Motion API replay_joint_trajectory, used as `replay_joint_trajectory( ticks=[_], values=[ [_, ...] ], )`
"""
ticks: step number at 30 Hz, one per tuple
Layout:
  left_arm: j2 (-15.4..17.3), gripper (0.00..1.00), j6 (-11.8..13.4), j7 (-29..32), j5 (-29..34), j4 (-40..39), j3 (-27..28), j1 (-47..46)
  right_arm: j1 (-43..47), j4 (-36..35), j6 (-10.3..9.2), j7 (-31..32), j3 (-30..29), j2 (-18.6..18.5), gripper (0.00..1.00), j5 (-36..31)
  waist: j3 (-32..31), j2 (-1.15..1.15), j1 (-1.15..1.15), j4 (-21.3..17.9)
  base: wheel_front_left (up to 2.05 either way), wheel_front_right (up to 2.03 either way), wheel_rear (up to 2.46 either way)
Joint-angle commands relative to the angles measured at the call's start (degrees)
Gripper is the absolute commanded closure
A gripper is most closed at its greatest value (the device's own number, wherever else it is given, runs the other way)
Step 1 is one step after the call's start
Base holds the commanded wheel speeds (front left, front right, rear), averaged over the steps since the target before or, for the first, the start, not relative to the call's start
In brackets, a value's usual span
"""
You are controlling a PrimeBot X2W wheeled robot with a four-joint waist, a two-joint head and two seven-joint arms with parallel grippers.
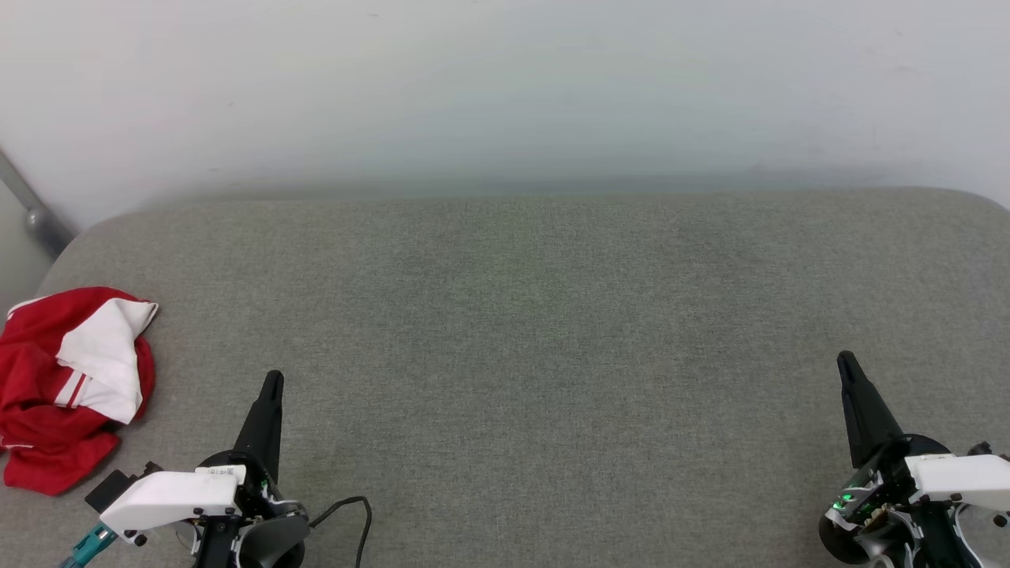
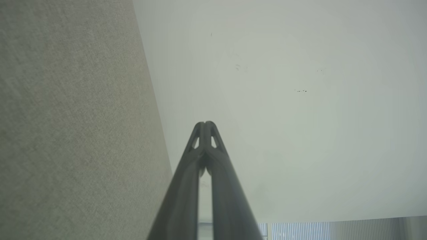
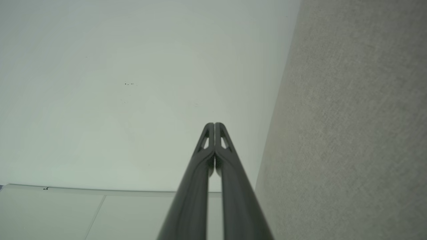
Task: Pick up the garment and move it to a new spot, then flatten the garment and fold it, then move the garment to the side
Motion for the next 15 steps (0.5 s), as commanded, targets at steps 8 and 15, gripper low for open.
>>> replay_joint_trajectory(
  ticks=[8, 15],
  values=[
    [-0.1, 1.00, -0.1, 0.1, 0.1, 0.0, 0.1, -0.4, -0.8, 0.1, -0.02, 0.0, 0.0, 0.2, 1.00, -0.3, 0.0, 0.00, 0.00, 0.0, 0.00, 0.00, 0.00],
    [-0.1, 1.00, -0.1, 0.1, 0.1, 0.0, 0.1, -0.4, -0.8, 0.1, -0.02, 0.0, 0.0, 0.2, 1.00, -0.3, 0.0, 0.00, 0.00, 0.0, 0.00, 0.00, 0.00]
  ],
)
